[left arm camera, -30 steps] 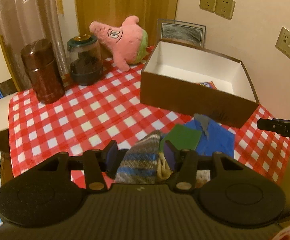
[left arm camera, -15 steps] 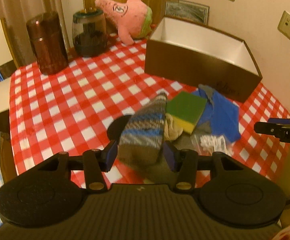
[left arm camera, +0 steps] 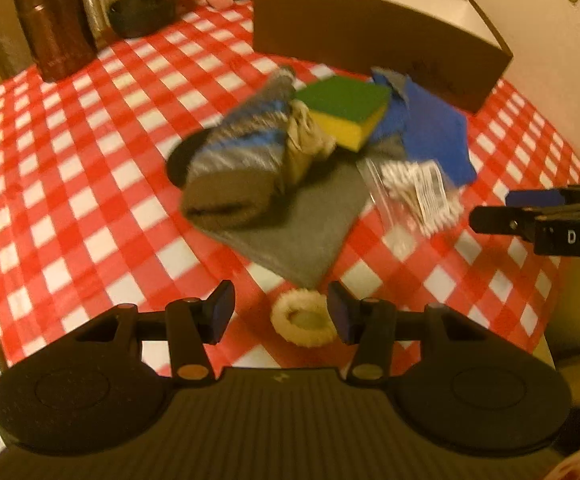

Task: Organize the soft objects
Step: 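Move the left tool to the cream hair tie while the right tool reaches the cotton-swab bag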

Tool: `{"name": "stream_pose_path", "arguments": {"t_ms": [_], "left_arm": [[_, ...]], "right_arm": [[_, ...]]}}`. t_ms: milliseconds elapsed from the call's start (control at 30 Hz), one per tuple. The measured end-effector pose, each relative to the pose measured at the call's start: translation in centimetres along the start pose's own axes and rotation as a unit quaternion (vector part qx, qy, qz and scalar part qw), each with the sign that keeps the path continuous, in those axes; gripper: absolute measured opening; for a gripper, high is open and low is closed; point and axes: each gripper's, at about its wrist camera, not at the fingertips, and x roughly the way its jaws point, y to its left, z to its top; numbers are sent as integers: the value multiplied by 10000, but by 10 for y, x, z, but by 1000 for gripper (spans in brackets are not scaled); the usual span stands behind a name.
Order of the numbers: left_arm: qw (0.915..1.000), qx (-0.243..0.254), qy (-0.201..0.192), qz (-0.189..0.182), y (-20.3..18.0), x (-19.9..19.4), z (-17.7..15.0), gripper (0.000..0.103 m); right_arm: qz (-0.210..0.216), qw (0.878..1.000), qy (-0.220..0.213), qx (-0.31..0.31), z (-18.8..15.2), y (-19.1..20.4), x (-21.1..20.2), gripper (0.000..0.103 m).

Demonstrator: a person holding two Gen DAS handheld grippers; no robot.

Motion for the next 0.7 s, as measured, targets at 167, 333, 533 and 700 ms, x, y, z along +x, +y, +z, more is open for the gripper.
{"name": "stream_pose_path", "arguments": {"t_ms": [167,333,533,700], "left_arm": [[9999,106,102,-2,-9,15,-10,48],[9997,118,199,-12,-14,28,-13,48],[9995,193,233,32,-20,38,-11,49],[9991,290,212,219,-22,45,-11,49]], "right_arm": [[6,9999,132,22,-6,-2,8,70],[-20,9997,220,73,-9,-6,11,70],[-61,9995,290,122,-11,-10,15,69],[-64,9995,296,135,-10,-12,16,70]]}}
